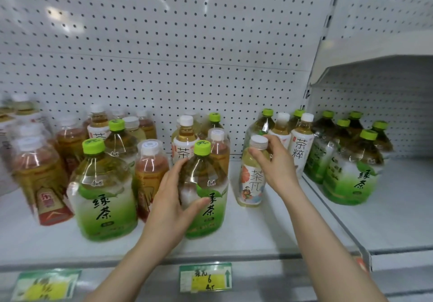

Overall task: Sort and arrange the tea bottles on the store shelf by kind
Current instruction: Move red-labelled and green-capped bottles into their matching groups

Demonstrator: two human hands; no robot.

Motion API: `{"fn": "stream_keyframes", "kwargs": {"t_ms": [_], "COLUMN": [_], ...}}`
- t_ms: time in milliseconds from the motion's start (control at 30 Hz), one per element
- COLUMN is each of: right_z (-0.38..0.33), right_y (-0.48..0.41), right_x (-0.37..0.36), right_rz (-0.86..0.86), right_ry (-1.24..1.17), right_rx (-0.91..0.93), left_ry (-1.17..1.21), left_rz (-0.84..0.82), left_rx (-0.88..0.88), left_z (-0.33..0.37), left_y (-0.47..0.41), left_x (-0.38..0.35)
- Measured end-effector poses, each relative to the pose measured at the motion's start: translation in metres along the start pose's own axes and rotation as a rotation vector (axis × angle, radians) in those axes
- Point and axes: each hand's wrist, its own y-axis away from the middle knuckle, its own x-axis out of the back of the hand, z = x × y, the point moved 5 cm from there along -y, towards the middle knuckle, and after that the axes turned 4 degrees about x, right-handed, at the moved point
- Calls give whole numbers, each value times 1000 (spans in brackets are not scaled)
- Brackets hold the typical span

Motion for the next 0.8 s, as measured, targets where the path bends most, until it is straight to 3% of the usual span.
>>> {"fn": "stream_keyframes", "kwargs": {"t_ms": [400, 533, 800], "right_z": [10, -31, -59], "right_y": [-51, -66, -122], "right_x": [-26, -20, -88], "right_rz": [-144, -120, -680], "right_ry": [55, 119, 453], "right_rx": [82, 328, 217], "left_ry": [-110, -126, -121], "left_rz": [279, 293, 272], "left_rx": [144, 183, 190], "left_z": [17, 21, 19], "left_y": [22, 23, 23], "left_x": [-14, -15, -16]}}
